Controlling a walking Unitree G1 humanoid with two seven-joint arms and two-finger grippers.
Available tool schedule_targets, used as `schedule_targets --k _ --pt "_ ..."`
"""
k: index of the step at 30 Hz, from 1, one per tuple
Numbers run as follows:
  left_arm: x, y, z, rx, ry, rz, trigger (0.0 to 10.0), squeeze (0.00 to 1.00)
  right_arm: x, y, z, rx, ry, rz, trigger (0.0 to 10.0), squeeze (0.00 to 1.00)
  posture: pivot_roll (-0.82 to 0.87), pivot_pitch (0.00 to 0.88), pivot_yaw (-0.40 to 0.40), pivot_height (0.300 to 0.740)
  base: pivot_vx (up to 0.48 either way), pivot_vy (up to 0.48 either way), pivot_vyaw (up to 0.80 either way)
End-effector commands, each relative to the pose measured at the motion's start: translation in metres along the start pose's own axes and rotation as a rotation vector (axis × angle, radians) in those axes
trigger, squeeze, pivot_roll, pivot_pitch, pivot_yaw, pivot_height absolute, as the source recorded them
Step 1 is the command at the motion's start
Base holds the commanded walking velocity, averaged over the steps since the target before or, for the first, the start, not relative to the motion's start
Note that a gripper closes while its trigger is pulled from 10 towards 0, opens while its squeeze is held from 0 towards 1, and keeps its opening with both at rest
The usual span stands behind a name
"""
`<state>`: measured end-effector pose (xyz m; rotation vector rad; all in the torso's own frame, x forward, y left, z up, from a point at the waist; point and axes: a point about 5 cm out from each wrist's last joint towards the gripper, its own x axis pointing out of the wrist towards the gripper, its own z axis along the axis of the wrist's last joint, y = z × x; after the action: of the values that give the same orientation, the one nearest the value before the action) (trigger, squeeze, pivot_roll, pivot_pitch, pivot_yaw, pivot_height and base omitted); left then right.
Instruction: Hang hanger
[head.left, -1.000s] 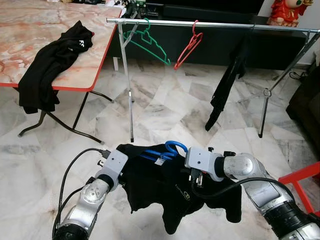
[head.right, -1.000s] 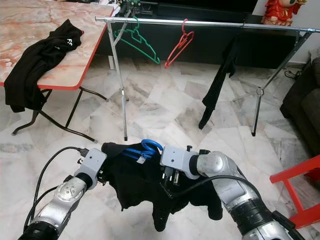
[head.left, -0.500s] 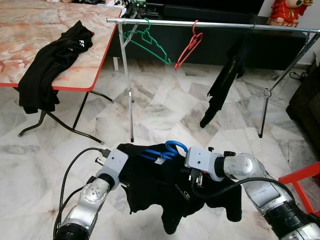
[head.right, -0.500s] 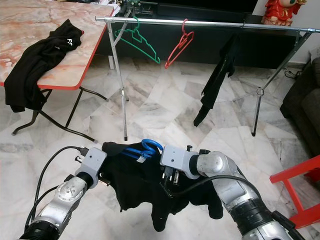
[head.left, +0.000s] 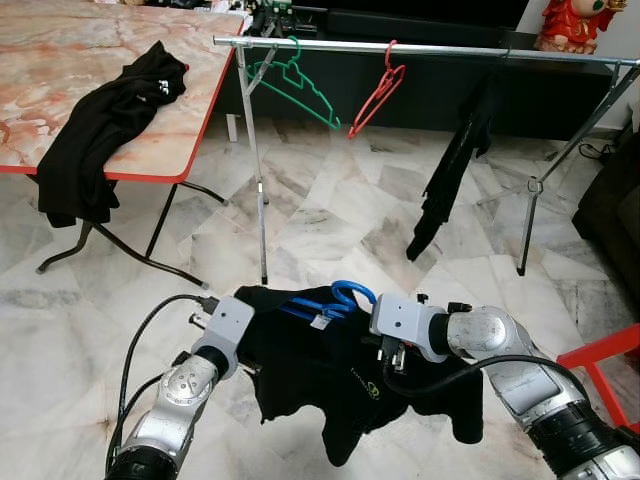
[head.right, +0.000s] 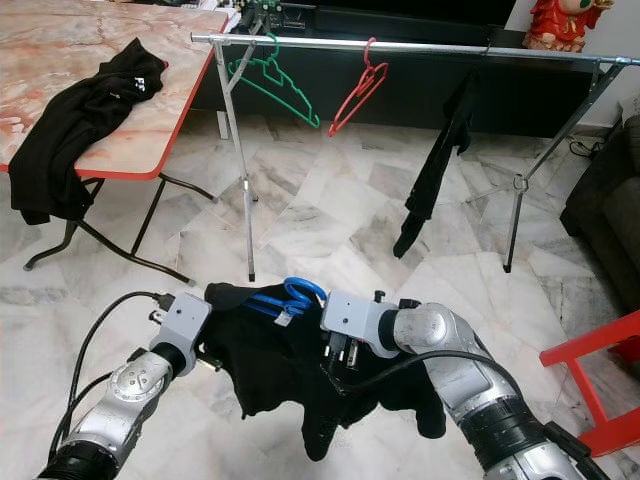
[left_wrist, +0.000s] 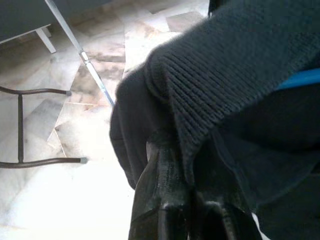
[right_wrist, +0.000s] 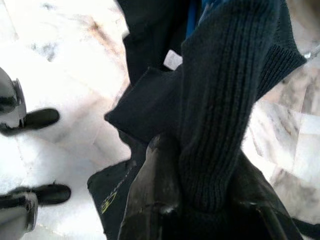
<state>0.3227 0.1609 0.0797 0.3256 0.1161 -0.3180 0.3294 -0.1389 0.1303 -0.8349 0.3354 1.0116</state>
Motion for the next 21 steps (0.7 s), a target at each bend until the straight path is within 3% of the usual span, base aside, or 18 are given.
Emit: schedule_targets --k 1,6,14,19,21 --pt "0.000 0.002 0.007 0.006 -0.026 -0.006 0.0 0.00 -0.003 -0.003 -0.006 -0.003 0.026 -0.007 0.0 0.00 0.02 0.187 -0.110 0.740 0.000 0.000 0.00" --pt "-0.001 0.009 0.021 0.010 -0.067 -0.025 0.0 0.00 0.002 0.008 -0.027 0.065 0.101 0.023 0.0 0.00 0.03 0.188 -0.112 0.740 0.000 0.000 0.00" --pt "-0.002 0.000 0.043 -0.045 -0.147 -0.163 0.0 0.00 0.012 0.020 -0.045 0.133 0.166 0.037 0.0 0.00 0.03 0.183 -0.109 0.740 0.000 0.000 0.00" --pt "-0.013 -0.023 0.057 -0.042 -0.147 -0.420 0.0 0.00 0.019 0.015 -0.049 0.185 0.179 -0.071 0.0 0.00 0.04 0.178 -0.106 0.740 0.000 0.000 0.00" --pt "-0.015 -0.025 0.058 -0.034 -0.139 -0.448 0.0 0.00 0.020 0.014 -0.048 0.191 0.174 -0.083 0.0 0.00 0.04 0.178 -0.106 0.740 0.000 0.000 0.00"
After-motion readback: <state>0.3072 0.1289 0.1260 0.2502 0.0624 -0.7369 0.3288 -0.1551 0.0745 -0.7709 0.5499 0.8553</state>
